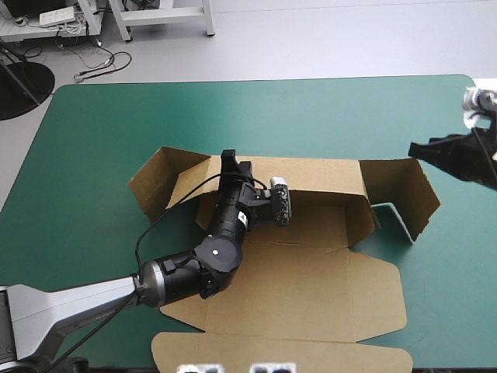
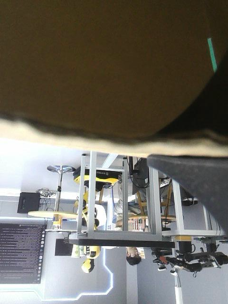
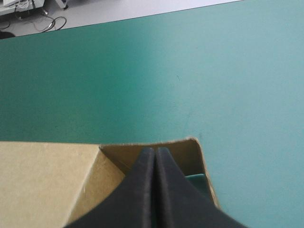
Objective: Fold the box
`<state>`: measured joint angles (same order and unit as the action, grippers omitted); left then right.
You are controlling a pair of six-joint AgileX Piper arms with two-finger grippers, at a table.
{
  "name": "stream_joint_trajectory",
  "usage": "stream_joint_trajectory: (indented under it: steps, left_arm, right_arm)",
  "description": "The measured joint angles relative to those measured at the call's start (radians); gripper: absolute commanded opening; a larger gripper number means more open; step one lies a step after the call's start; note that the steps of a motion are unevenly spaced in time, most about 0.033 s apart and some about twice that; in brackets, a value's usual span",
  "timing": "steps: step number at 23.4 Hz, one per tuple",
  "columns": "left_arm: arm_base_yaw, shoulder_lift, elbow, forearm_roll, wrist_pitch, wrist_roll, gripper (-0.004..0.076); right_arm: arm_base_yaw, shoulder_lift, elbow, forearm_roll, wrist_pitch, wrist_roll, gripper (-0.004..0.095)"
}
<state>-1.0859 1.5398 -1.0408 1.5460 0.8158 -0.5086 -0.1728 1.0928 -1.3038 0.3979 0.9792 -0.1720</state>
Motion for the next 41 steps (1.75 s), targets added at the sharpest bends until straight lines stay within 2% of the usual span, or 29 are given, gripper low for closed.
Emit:
stream_joint_trajectory:
  steps: [5,8,16,22,30,35,37,41]
  left_arm:
    - [0.000,0.000,0.003,0.007,0.000,0.000,-0.0009]
    - [0.000,0.000,0.003,0.013,0.009,-0.013,-0.0009]
    - [0.000,0.000,0.005,0.073,0.050,-0.091,-0.0009]
    - [0.000,0.000,0.006,0.077,0.050,-0.103,-0.0009]
    - [0.000,0.000,0.006,0.022,0.024,-0.105,-0.0009]
    - [0.000,0.019,0.006,0.014,0.009,-0.101,-0.0009]
    - [0.000,0.042,-0.001,0.013,0.028,-0.080,-0.0009]
    - [0.000,0.063,-0.007,0.024,0.043,-0.075,-0.0009]
  right_arm:
    - [0.000,0.351,-0.217,0.096,0.144,-0.050,-0.0015]
    - [0.000,0.466,-0.258,0.109,0.213,-0.052,-0.0015]
    - [0.001,0.491,-0.225,0.080,0.255,-0.063,-0.0015]
    - [0.001,0.420,-0.042,0.109,0.251,-0.141,-0.0015]
    - [0.001,0.236,0.195,0.203,0.139,-0.300,-0.0015]
    - [0.001,0.164,0.434,0.390,-0.041,-0.506,-0.0015]
    - [0.001,0.137,0.503,0.474,-0.075,-0.588,-0.0015]
    - [0.001,0.082,0.573,0.553,-0.105,-0.695,-0.0015]
